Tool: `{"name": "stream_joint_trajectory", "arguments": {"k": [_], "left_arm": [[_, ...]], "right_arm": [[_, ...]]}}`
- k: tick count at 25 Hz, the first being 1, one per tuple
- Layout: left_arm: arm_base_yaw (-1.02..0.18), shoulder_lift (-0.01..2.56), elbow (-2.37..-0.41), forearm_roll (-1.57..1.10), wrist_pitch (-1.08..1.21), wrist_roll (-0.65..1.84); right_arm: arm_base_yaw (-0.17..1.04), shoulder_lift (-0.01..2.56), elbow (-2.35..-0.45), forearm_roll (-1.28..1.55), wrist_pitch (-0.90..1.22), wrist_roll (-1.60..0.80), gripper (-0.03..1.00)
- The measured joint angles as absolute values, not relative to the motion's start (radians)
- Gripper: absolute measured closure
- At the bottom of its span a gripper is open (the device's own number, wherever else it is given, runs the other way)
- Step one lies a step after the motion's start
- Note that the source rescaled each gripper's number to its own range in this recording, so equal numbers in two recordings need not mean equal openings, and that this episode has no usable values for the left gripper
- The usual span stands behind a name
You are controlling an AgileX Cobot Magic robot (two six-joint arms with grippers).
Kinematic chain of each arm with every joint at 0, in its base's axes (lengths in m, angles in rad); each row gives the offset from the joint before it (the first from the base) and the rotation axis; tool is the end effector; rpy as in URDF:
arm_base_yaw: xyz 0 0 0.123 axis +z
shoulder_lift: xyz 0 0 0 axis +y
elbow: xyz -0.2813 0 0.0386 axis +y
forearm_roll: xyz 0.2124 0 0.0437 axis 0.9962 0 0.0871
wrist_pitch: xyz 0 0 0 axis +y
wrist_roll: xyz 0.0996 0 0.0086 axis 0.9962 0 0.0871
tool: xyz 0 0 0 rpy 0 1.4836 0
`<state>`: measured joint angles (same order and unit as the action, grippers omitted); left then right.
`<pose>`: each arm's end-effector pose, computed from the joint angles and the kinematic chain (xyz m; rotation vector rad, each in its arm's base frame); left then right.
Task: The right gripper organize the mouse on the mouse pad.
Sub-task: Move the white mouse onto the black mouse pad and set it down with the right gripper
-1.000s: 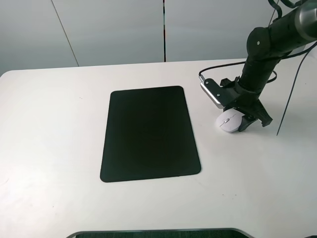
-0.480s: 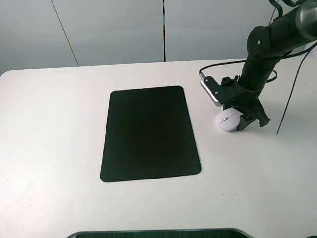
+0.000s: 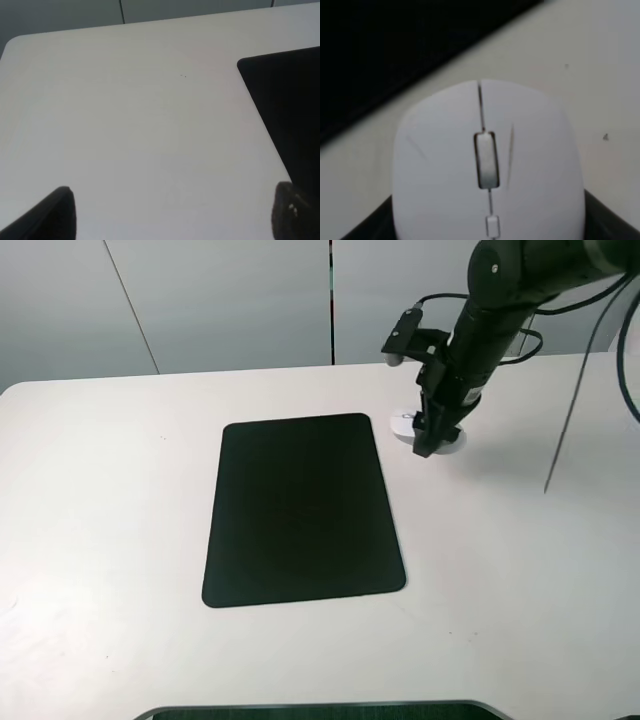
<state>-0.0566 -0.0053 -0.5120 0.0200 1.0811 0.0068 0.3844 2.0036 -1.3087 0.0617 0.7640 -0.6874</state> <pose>-0.0296 0.0034 0.2572 0.0635 2.0463 -0.0071 0.3357 0.1404 0.1618 -1.4488 2.5555 0.0242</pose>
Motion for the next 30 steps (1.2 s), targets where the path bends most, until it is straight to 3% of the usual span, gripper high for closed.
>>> {"name": "stream_joint_trajectory", "arguments": {"k": [12, 20, 30], "left_arm": [[-0.057, -0.005, -0.512, 0.02, 1.081, 0.007], [-0.057, -0.005, -0.512, 0.02, 1.081, 0.007], [-0.057, -0.005, -0.512, 0.02, 1.081, 0.007]], "right_arm": [[0.59, 2.004, -1.422, 0.037, 0.858, -0.069, 0.94], [0.668, 2.047, -1.47, 0.037, 0.847, 0.217, 0.94], [0.768, 2.218, -1.675, 0.037, 0.889, 0.523, 0.94]]}}
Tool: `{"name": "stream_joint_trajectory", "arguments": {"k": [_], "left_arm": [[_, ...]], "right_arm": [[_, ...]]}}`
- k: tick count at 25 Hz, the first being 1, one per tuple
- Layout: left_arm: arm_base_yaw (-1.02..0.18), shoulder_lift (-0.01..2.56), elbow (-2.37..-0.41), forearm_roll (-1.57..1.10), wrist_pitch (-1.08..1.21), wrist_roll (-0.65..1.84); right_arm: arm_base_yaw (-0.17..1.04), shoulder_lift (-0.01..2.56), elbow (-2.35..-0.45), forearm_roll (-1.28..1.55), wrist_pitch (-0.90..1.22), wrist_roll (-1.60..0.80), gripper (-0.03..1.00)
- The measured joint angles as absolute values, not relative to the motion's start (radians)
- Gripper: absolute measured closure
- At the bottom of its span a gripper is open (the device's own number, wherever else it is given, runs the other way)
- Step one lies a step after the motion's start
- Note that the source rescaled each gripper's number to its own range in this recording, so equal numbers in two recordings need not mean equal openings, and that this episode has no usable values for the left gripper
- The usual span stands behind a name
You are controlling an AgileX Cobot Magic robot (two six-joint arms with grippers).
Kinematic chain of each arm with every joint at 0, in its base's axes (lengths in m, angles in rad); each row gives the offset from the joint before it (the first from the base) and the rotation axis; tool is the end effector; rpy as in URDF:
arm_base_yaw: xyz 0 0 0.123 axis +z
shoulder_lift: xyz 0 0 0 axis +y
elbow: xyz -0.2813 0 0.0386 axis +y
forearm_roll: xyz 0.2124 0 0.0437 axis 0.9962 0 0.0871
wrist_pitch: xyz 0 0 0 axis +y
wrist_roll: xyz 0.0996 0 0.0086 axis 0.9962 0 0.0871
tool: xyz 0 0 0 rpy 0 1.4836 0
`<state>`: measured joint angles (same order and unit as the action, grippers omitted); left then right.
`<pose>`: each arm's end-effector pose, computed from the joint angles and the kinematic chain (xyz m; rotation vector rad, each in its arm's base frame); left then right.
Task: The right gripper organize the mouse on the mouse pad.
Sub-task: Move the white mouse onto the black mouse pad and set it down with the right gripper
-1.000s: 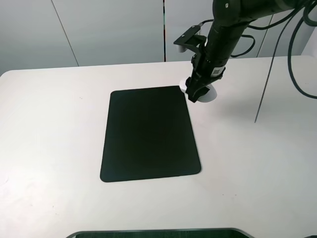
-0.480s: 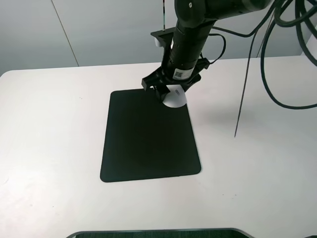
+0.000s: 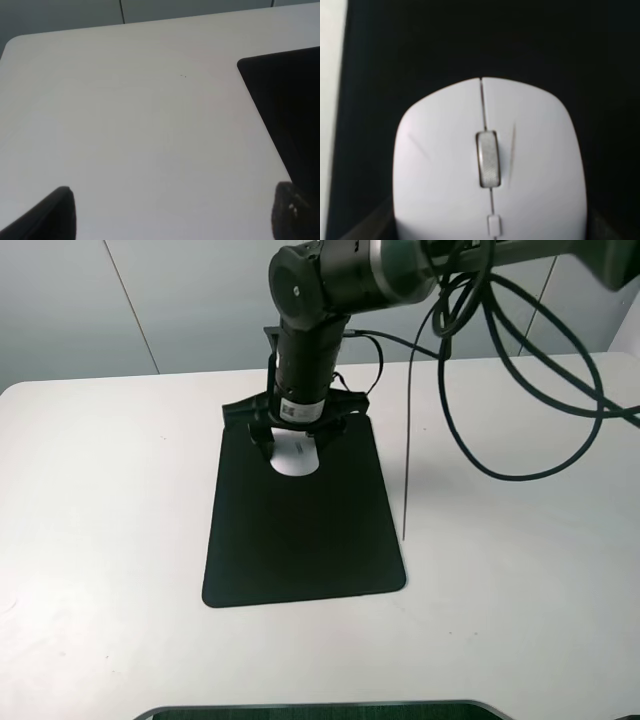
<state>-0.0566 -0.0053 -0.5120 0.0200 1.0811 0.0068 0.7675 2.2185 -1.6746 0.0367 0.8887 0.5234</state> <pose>-0.0296 0.0034 0.2572 0.0635 2.0463 -0.0071 0.3054 0.2986 0.1541 -0.3323 2.9521 0.2392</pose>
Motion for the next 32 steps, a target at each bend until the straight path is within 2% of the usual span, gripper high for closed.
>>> {"name": "stream_joint_trajectory", "arguments": {"k": [12, 32], "left_arm": [[-0.057, -0.005, -0.512, 0.02, 1.081, 0.007], [-0.057, -0.005, -0.512, 0.02, 1.081, 0.007]], "right_arm": [[0.823, 2.329, -1.74, 0.005, 0.871, 0.739, 0.94], [0.846, 2.36, -1.742, -0.074, 0.928, 0.761, 0.94]]}}
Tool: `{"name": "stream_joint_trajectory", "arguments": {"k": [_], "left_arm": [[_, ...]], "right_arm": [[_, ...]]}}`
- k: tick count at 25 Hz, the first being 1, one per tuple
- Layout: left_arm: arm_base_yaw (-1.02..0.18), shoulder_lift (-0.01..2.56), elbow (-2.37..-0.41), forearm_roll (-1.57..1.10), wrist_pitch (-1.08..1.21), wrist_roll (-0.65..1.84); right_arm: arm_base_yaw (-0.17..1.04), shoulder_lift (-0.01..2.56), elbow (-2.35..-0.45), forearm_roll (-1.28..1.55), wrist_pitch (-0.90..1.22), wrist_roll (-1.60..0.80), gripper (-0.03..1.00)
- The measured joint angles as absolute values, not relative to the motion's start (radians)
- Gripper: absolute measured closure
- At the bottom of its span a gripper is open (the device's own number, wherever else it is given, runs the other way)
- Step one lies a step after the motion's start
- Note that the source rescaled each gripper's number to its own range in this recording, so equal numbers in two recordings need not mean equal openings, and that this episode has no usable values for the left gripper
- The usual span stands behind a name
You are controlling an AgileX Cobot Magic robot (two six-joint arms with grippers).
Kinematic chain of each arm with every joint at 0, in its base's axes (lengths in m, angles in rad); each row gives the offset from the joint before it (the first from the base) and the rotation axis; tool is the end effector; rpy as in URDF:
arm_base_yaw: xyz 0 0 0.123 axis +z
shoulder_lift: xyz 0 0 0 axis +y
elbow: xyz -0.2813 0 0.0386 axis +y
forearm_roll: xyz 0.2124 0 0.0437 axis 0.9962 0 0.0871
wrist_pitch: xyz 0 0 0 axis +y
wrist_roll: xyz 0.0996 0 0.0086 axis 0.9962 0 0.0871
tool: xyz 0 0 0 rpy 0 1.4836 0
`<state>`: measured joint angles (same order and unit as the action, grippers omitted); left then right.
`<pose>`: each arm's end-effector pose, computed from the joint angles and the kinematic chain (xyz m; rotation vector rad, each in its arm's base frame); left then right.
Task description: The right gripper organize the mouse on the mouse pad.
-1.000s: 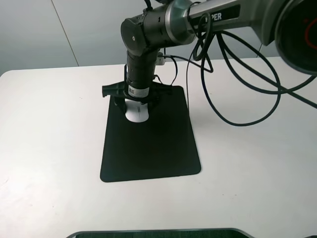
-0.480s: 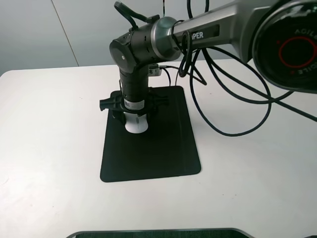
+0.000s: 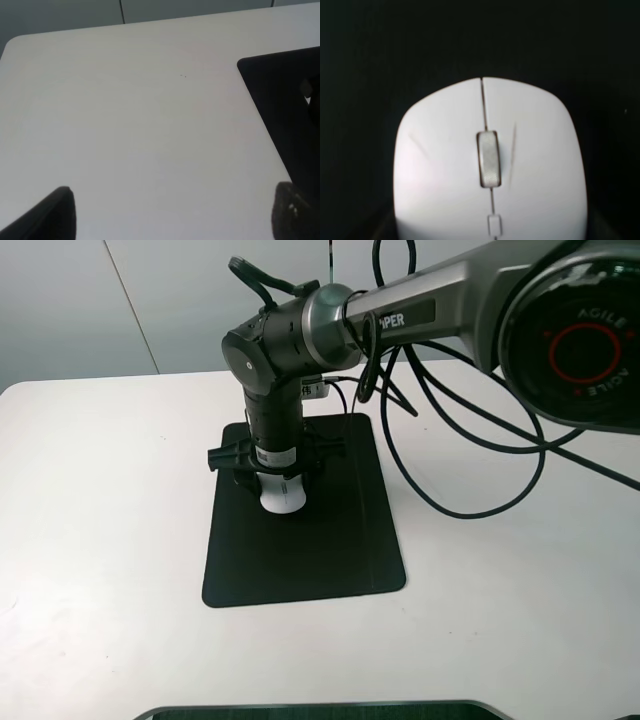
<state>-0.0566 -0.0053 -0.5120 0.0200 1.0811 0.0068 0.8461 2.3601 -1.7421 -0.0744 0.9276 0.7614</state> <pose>-0.0296 0.0034 0.2572 0.0635 2.0463 -0.0071 0.2938 0.3229 0.1071 -0.1900 3.0125 0.0572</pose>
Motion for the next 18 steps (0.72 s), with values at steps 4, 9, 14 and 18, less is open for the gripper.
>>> {"name": "stream_joint_trajectory", "arguments": {"k": [4, 9, 14, 18], "left_arm": [[-0.057, -0.005, -0.512, 0.02, 1.081, 0.007], [-0.057, -0.005, -0.512, 0.02, 1.081, 0.007], [-0.057, -0.005, -0.512, 0.02, 1.081, 0.007], [-0.057, -0.005, -0.512, 0.02, 1.081, 0.007]], "right_arm": [[0.846, 2.36, -1.742, -0.082, 0.926, 0.759, 0.86], [0.846, 2.36, -1.742, -0.085, 0.932, 0.748, -0.01], [0.846, 2.342, -1.742, -0.096, 0.936, 0.748, -0.03], [0.846, 2.299, -1.742, -0.119, 0.944, 0.735, -0.03]]}}
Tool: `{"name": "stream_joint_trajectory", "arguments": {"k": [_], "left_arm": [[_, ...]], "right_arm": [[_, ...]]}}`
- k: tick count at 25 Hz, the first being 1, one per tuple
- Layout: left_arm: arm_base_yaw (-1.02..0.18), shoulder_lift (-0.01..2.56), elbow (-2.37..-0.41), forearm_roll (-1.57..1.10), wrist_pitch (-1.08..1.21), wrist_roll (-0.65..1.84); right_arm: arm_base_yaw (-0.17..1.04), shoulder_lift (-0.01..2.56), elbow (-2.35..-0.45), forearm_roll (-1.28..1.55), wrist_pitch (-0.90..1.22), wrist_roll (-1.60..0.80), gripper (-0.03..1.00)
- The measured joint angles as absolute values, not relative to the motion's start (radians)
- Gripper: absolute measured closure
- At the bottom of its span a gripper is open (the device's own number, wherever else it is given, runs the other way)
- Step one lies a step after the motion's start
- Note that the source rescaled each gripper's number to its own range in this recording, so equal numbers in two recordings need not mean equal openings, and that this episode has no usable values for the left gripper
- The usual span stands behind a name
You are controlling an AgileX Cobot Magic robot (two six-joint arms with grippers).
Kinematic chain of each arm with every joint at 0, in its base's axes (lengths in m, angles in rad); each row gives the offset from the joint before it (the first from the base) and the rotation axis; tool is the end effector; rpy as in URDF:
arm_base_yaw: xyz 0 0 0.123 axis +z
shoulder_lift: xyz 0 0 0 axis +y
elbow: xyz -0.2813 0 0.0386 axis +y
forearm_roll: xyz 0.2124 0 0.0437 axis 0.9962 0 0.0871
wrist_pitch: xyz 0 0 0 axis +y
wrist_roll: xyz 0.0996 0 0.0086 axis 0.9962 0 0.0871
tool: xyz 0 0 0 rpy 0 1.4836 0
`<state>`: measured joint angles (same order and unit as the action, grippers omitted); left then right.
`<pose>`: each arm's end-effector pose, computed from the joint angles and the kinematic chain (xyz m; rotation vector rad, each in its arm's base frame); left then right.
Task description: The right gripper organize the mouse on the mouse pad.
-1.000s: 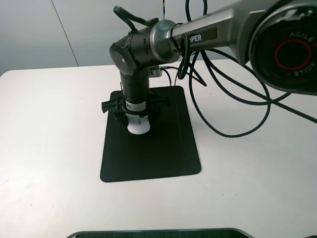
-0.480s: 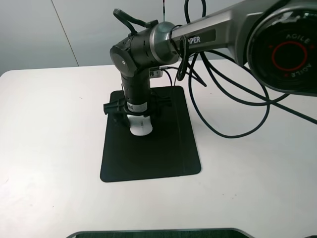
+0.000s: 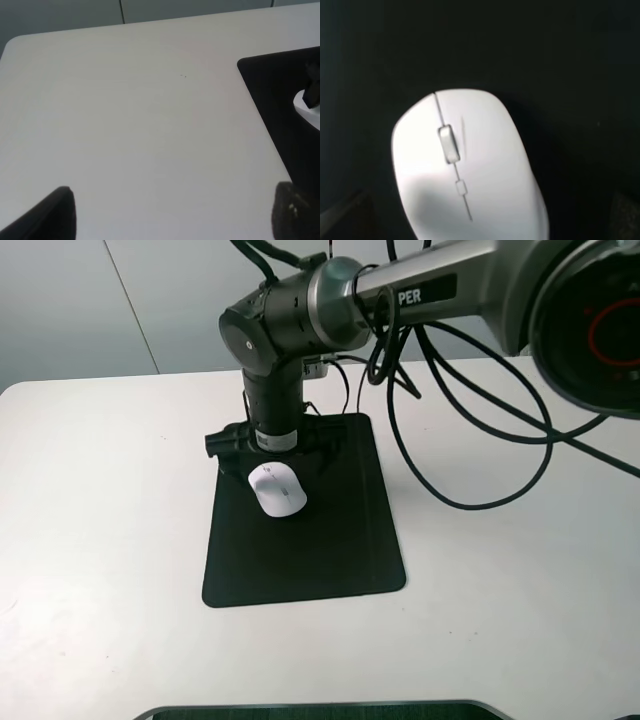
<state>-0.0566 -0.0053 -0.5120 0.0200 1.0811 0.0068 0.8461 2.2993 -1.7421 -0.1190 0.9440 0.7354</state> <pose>-0.0296 0.0034 0.2572 0.0635 2.0463 -0.0071 0.2957 0.3195 0.1337 -0.2556 2.9476 0.0591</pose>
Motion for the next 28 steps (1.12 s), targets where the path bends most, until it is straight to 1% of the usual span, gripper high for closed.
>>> {"name": "stream_joint_trajectory", "arguments": {"k": [4, 9, 13, 16, 20, 24, 28], "left_arm": [[-0.057, -0.005, -0.512, 0.02, 1.081, 0.007], [-0.057, -0.005, -0.512, 0.02, 1.081, 0.007], [-0.057, -0.005, -0.512, 0.02, 1.081, 0.007], [-0.057, -0.005, -0.512, 0.02, 1.081, 0.007], [-0.057, -0.005, -0.512, 0.02, 1.081, 0.007], [-0.057, -0.005, -0.512, 0.02, 1.081, 0.007], [-0.057, -0.005, -0.512, 0.02, 1.081, 0.007]], "right_arm": [[0.843, 2.262, -1.742, -0.129, 0.973, 0.688, -0.03], [0.798, 2.208, -1.735, -0.129, 1.048, 0.512, -0.03], [0.726, 2.117, -1.627, -0.095, 1.03, 0.434, -0.03], [0.647, 2.022, -1.495, -0.084, 0.987, 0.409, -0.03], [0.504, 1.886, -1.303, -0.063, 0.953, 0.372, -0.03], [0.33, 1.75, -1.142, -0.061, 0.943, 0.317, -0.03], [0.157, 1.613, -1.025, -0.061, 0.941, 0.261, -0.03]]}}
